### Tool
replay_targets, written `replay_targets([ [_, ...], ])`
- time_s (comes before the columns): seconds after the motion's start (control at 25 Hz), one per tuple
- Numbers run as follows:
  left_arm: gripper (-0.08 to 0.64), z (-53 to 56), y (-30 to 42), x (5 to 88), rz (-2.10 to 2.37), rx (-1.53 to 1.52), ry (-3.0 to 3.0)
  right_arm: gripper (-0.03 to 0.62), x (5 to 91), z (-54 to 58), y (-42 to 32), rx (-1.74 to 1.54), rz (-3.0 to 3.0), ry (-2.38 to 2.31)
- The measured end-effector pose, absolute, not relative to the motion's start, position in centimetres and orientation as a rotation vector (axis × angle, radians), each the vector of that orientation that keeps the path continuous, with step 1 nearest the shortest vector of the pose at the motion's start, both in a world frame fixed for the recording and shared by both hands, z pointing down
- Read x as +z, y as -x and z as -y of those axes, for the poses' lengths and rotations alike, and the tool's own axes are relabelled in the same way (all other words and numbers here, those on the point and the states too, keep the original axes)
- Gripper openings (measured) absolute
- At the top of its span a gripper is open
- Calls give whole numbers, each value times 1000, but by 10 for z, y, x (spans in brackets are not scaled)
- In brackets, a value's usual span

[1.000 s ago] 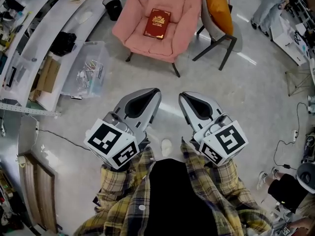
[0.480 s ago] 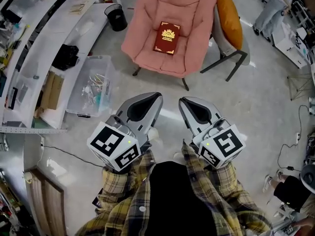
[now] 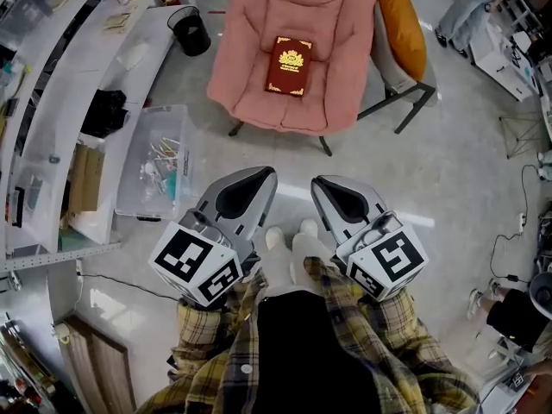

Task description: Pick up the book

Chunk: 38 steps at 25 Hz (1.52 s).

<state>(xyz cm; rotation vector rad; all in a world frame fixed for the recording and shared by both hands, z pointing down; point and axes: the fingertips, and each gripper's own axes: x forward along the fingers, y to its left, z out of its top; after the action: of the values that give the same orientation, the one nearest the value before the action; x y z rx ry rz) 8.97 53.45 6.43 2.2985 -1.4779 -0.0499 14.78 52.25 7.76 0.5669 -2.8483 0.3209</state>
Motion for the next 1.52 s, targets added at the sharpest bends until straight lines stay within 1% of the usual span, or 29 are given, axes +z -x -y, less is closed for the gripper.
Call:
replay_targets([
  [0.36, 5, -466, -63, 77, 1535, -65, -2237, 15, 91, -447, -139, 336, 2828, -562],
  [0.8, 5, -348, -50, 53, 1639, -134, -2242, 15, 71, -324, -129, 271, 2870, -511],
  [1.24, 5, -288, -59, 44, 1644, -122, -2243, 15, 72, -274, -140, 313, 2868, -509],
  [1.52, 5, -265, -45, 53, 1622, -118, -2235, 15, 78, -252, -125, 351, 2870, -504],
])
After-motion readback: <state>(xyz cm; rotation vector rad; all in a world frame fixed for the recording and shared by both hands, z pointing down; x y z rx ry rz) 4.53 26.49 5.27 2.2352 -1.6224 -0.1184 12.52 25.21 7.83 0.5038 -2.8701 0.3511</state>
